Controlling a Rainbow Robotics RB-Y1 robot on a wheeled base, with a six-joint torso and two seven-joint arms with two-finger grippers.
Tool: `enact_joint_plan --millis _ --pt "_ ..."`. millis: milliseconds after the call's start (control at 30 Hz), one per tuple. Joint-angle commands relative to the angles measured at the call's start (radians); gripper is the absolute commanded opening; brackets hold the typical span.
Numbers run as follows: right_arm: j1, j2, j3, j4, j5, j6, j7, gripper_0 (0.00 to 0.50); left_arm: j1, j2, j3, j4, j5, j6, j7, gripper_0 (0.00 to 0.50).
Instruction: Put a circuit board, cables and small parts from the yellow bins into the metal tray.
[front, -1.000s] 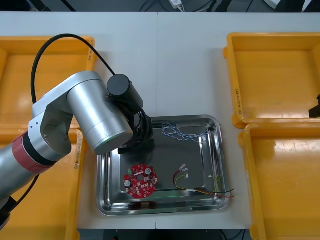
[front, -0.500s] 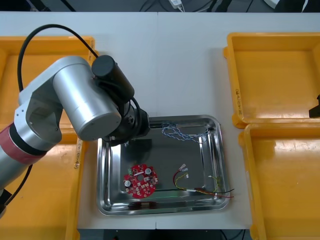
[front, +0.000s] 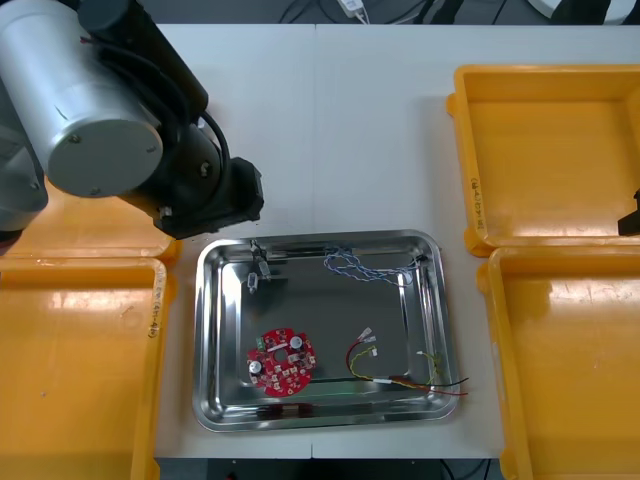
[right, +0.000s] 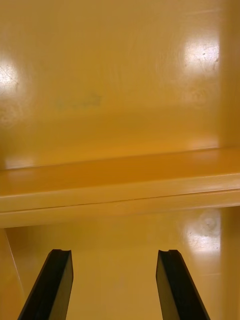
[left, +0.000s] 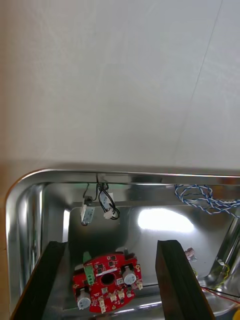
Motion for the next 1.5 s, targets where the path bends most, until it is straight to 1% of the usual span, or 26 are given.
enact_joint_plan --millis 33,200,333,500,667,767,800,833,933,1033,1133,1233,1367,1433,1500 --pt "0.008 -0.044 -0.036 -0.007 -0.006 0.001 -0.027 0.484 -0.085 0.103 0.075 -0.035 0.079 0.019 -0.053 0.500" --pt "0.008 -0.044 -0.036 -0.007 -0.006 0.001 -0.027 0.484 -0.122 0.179 0.135 -0.033 0.161 0.038 -0.066 0.500" --pt "0.008 -0.044 -0.036 -0.007 -0.006 0.001 -0.027 0.486 -0.134 0.225 0.167 -0.022 0.202 0.061 -0.084 0.500" --pt "0.008 -0.044 -0.036 -0.007 -0.006 0.001 -0.027 0.484 -0.135 0.294 0.219 0.028 0.274 0.090 -0.182 0.500" --pt "0.008 -0.044 -0.036 -0.007 -0.006 0.001 -0.027 0.486 -0.135 0.367 0.258 0.105 0.351 0.090 -0.270 0.500" --pt "0.008 -0.044 -0.036 -0.007 -0.006 0.001 -0.027 0.485 -0.135 0.401 0.268 0.148 0.375 0.091 -0.328 0.500" --pt "0.008 -0.044 -0.036 -0.007 -0.006 0.001 -0.027 0.485 -0.135 0.401 0.268 0.148 0.375 0.091 -0.328 0.500" --pt "0.008 -0.044 -0.036 -0.007 -0.006 0.001 -0.027 0.484 -0.135 0.421 0.270 0.171 0.389 0.090 -0.359 0.500" --pt "0.008 -0.044 -0.036 -0.007 -0.006 0.001 -0.027 0.484 -0.134 0.449 0.272 0.209 0.400 0.091 -0.408 0.500" --pt "0.008 -0.044 -0.036 -0.007 -0.006 0.001 -0.027 0.484 -0.111 0.472 0.293 0.248 0.405 0.098 -0.471 0.500" --pt "0.008 -0.044 -0.036 -0.007 -0.006 0.001 -0.027 0.484 -0.066 0.482 0.338 0.274 0.409 0.099 -0.523 0.500" --pt "0.008 -0.044 -0.036 -0.007 -0.006 0.001 -0.027 0.484 -0.025 0.492 0.374 0.288 0.398 0.124 -0.586 0.500" --pt "0.008 -0.044 -0.036 -0.007 -0.006 0.001 -0.027 0.483 0.035 0.490 0.443 0.297 0.378 0.177 -0.659 0.500" --pt "0.008 -0.044 -0.036 -0.007 -0.006 0.001 -0.027 0.484 0.064 0.487 0.474 0.297 0.371 0.177 -0.685 0.500" --pt "0.008 -0.044 -0.036 -0.007 -0.006 0.001 -0.027 0.486 0.113 0.479 0.528 0.297 0.359 0.177 -0.727 0.500"
